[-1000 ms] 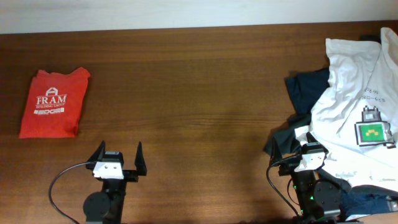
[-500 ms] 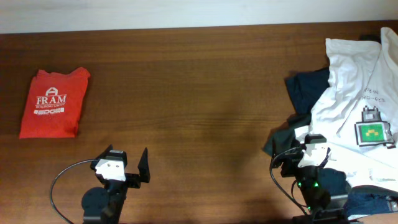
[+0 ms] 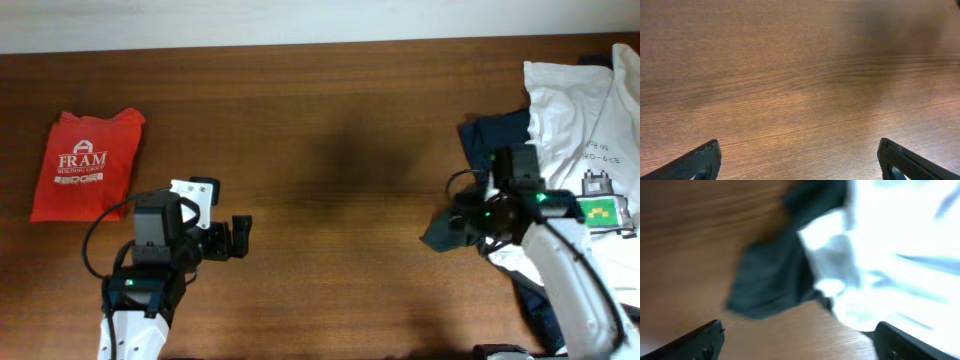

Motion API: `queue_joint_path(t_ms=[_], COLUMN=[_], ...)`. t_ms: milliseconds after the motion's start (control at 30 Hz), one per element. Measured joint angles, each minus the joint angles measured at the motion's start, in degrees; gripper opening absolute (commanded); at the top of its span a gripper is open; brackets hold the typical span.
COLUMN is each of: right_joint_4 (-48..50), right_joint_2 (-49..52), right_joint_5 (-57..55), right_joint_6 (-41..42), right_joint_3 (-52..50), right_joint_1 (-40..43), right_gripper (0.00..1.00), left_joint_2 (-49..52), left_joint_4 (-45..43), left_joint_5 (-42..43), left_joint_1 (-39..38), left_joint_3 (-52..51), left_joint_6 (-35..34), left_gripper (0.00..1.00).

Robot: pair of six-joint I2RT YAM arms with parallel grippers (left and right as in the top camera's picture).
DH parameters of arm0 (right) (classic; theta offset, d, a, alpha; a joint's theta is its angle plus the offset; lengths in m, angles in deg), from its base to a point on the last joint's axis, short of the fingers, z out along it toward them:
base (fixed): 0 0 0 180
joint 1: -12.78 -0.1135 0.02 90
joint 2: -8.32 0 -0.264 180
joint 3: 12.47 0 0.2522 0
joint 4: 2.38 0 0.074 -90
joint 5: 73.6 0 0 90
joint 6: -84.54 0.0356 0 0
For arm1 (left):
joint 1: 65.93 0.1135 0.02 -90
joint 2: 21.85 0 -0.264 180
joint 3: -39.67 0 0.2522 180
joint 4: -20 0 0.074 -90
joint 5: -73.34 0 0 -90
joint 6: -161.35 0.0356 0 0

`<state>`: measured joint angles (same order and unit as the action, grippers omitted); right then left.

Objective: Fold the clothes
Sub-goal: 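Move the right gripper toward the white t-shirt on the clothes pile, then grasp the white t-shirt with the right gripper and pull it left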

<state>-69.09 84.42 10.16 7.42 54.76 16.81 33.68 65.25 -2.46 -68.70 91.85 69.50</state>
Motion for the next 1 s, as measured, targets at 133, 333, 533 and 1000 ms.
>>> queue_joint_path(t_ms=[133,333,533,1000], right_joint_4=[1.51,2.69,-19.19,-21.81], right_joint_2=[8.85,15.13,9.29,8.94], right_joint_5=[-3.85,-6.67,-4.68,-3.32], right_joint_6=[2.10,3.37,0.50,-1.03], right_joint_3=[0.04,0.24,28.85,27.08], right_joint_1=[7.28,11.21,11.28,11.26], right_gripper=[0.76,0.04,0.13,0.11], left_joint_2=[0.09,0.09,0.09,0.09], left_joint_4=[-0.85,-0.85,-0.85,-0.87], left_joint_5=[0.46,0.48,0.59,0.59], left_joint_1=[0.00,0.00,0.00,0.00], left_joint_3=[0.35,0.50,0.61,0.61], left_joint_6=[0.00,0.00,0.00,0.00], left_gripper=[0.99,0.99,0.99,0.99])
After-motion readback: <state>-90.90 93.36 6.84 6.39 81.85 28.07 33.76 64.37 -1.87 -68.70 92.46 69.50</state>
